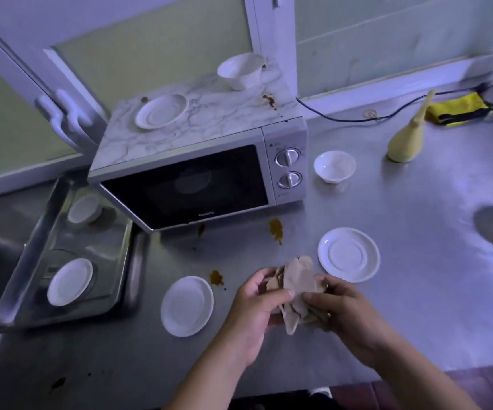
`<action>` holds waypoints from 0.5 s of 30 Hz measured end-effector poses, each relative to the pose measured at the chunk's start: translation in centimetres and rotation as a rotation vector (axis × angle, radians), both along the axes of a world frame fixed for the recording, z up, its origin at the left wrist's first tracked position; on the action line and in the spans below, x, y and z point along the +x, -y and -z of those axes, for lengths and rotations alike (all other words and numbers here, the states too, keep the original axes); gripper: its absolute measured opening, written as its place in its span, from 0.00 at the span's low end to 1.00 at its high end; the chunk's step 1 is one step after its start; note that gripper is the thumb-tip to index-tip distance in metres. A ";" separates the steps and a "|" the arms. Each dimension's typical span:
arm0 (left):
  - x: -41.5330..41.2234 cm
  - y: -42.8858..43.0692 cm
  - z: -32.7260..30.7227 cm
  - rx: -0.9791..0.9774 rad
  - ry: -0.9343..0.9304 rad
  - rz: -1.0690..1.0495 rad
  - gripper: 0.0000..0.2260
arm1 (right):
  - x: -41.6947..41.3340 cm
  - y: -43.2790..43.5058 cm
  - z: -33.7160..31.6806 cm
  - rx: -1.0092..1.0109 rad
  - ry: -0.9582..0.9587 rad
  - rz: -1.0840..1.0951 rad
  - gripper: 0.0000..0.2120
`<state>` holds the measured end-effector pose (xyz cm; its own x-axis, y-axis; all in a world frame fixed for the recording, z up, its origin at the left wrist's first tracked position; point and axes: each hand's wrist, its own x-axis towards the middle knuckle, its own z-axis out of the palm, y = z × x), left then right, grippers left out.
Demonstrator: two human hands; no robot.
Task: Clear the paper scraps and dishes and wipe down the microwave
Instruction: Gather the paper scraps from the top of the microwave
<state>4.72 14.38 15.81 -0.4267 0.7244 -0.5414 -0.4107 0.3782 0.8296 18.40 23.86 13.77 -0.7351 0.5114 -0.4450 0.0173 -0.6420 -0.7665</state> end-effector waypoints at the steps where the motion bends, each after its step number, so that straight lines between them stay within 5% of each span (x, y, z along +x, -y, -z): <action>1: 0.5 -0.1 -0.2 0.018 -0.006 0.035 0.15 | 0.8 0.3 -0.2 0.015 0.006 0.041 0.12; 7: 4.0 1.0 -1.1 0.104 0.022 0.301 0.16 | 6.2 5.0 -1.7 0.023 -0.001 0.307 0.16; 10: 6.3 3.1 -1.0 0.124 0.061 0.379 0.15 | 8.6 8.8 -1.7 -0.017 -0.036 0.412 0.08; 15: 10.3 7.1 0.3 0.099 0.148 0.455 0.16 | 12.1 15.6 -1.4 -0.011 0.098 0.629 0.13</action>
